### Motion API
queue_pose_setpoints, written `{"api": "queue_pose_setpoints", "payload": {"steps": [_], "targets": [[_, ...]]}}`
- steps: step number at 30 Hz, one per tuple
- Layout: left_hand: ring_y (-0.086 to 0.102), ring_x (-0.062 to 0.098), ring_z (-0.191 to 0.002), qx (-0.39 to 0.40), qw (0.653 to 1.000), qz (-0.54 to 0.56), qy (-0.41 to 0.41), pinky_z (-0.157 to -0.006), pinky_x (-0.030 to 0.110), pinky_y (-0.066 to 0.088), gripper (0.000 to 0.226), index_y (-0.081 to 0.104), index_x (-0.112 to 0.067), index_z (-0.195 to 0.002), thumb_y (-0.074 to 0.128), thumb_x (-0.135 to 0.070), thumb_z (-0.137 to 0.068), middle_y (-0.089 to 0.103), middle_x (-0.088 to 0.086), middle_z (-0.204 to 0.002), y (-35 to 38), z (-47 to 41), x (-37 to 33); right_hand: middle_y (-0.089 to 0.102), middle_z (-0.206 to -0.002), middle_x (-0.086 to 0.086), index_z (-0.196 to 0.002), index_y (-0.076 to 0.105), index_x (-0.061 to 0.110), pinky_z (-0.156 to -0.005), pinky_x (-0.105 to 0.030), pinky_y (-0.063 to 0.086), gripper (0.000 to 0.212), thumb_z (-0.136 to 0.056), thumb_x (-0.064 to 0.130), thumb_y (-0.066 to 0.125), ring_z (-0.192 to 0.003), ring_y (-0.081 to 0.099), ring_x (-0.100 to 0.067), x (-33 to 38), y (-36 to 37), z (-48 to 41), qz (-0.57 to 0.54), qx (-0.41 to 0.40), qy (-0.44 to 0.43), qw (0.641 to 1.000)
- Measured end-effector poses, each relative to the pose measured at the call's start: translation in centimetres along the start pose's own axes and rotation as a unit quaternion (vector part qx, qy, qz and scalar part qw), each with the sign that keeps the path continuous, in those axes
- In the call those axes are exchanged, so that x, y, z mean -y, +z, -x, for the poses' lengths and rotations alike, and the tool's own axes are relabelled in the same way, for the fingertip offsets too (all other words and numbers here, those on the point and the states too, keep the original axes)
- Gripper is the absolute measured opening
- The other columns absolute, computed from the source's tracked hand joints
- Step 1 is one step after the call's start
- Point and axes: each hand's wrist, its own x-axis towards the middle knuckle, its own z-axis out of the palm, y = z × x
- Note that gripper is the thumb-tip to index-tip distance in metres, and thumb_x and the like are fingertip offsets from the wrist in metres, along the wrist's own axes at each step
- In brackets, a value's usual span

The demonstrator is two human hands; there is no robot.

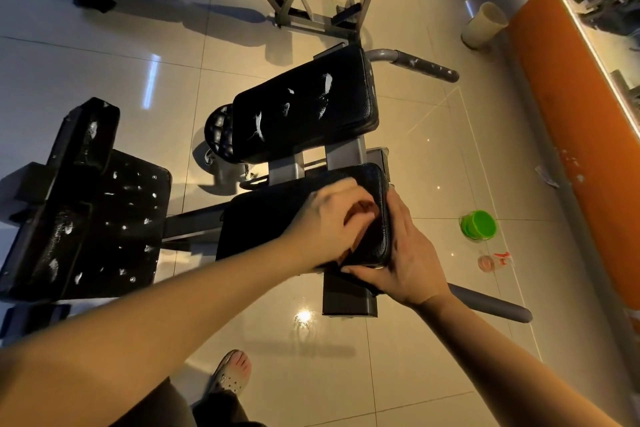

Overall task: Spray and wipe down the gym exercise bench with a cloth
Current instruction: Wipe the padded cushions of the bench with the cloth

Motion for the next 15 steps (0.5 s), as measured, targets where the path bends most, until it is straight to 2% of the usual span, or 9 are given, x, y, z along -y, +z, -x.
{"api": "queue_pose_setpoints", "payload": {"steps": [1, 3, 5, 6, 9, 12, 13, 15], "targets": [[0.059, 0.011, -0.101, -0.022, 0.999, -0.009, -0.026, -0.091, 0.03, 0.049, 0.017, 0.07, -0.017, -0.113, 0.064, -0.024, -0.099, 0.06, -0.008, -0.106, -0.1, -1.3, 0.7, 0.021, -0.167, 0.01, -0.164, 0.004, 0.023, -0.101, -0.022, 0.051, 0.13, -0.07, 0.074, 0.079, -0.134, 0.048, -0.005, -0.2, 0.1, 0.0, 0.009, 0.001, 0.002, 1.0], [0.054, 0.01, -0.111, -0.069, 0.989, -0.016, -0.128, -0.091, 0.026, 0.042, 0.02, 0.069, -0.019, -0.117, 0.063, -0.027, -0.1, 0.062, -0.005, -0.114, -0.2, -4.2, 1.9, 0.018, -0.17, 0.006, -0.164, 0.002, 0.02, -0.106, -0.035, 0.052, 0.133, -0.07, 0.076, 0.078, -0.142, 0.045, -0.014, -0.5, 0.3, 0.1, 0.017, 0.004, 0.004, 1.0], [0.052, 0.014, -0.119, -0.11, 0.972, -0.013, -0.208, -0.091, 0.025, 0.036, 0.025, 0.067, -0.019, -0.122, 0.063, -0.03, -0.1, 0.062, -0.002, -0.125, 0.0, -5.6, 2.5, 0.017, -0.17, 0.005, -0.164, 0.002, 0.021, -0.109, -0.038, 0.05, 0.134, -0.07, 0.076, 0.078, -0.145, 0.041, -0.015, -0.6, 0.3, 0.1, 0.018, 0.004, 0.003, 1.0], [0.051, 0.014, -0.12, -0.119, 0.969, -0.011, -0.216, -0.091, 0.024, 0.035, 0.026, 0.067, -0.019, -0.123, 0.063, -0.03, -0.1, 0.061, -0.002, -0.126, 0.1, -5.4, 2.1, 0.016, -0.17, 0.006, -0.164, 0.002, 0.021, -0.109, -0.035, 0.049, 0.133, -0.07, 0.076, 0.078, -0.145, 0.041, -0.013, -0.5, 0.3, 0.1, 0.016, 0.004, 0.004, 1.0], [0.048, 0.004, -0.111, -0.076, 0.986, 0.016, -0.148, -0.091, 0.019, 0.036, 0.023, 0.067, -0.021, -0.121, 0.064, -0.028, -0.099, 0.059, -0.01, -0.119, 0.6, -1.4, -0.1, 0.018, -0.167, 0.013, -0.164, 0.006, 0.023, -0.101, -0.02, 0.05, 0.128, -0.071, 0.074, 0.078, -0.133, 0.044, 0.0, -0.2, 0.1, -0.1, 0.0, -0.002, -0.002, 1.0], [0.056, -0.001, -0.098, 0.001, 0.999, 0.024, -0.03, -0.085, 0.01, 0.043, 0.017, 0.069, -0.021, -0.112, 0.068, -0.024, -0.096, 0.059, -0.014, -0.105, 0.4, 4.4, -0.8, 0.025, -0.165, 0.009, -0.163, 0.008, 0.024, -0.094, -0.018, 0.052, 0.126, -0.07, 0.078, 0.074, -0.126, 0.051, -0.003, 0.0, 0.0, -0.1, -0.014, 0.001, 0.003, 1.0], [0.057, -0.001, -0.096, 0.007, 1.0, 0.013, -0.022, -0.084, 0.011, 0.045, 0.014, 0.07, -0.02, -0.109, 0.069, -0.022, -0.095, 0.059, -0.014, -0.102, 0.0, 5.3, 0.4, 0.027, -0.164, 0.007, -0.163, 0.008, 0.024, -0.093, -0.012, 0.047, 0.127, -0.07, 0.078, 0.074, -0.125, 0.049, -0.001, 0.2, -0.1, -0.1, -0.011, 0.0, 0.004, 1.0], [0.059, 0.005, -0.096, -0.035, 0.996, -0.014, -0.078, -0.087, 0.021, 0.048, 0.011, 0.071, -0.017, -0.105, 0.07, -0.021, -0.094, 0.062, -0.009, -0.101, -1.0, 5.3, 3.9, 0.028, -0.162, 0.006, -0.163, 0.007, 0.024, -0.093, -0.008, 0.041, 0.128, -0.069, 0.076, 0.076, -0.123, 0.044, 0.002, 0.4, -0.1, -0.1, 0.0, 0.001, 0.002, 1.0]]}}
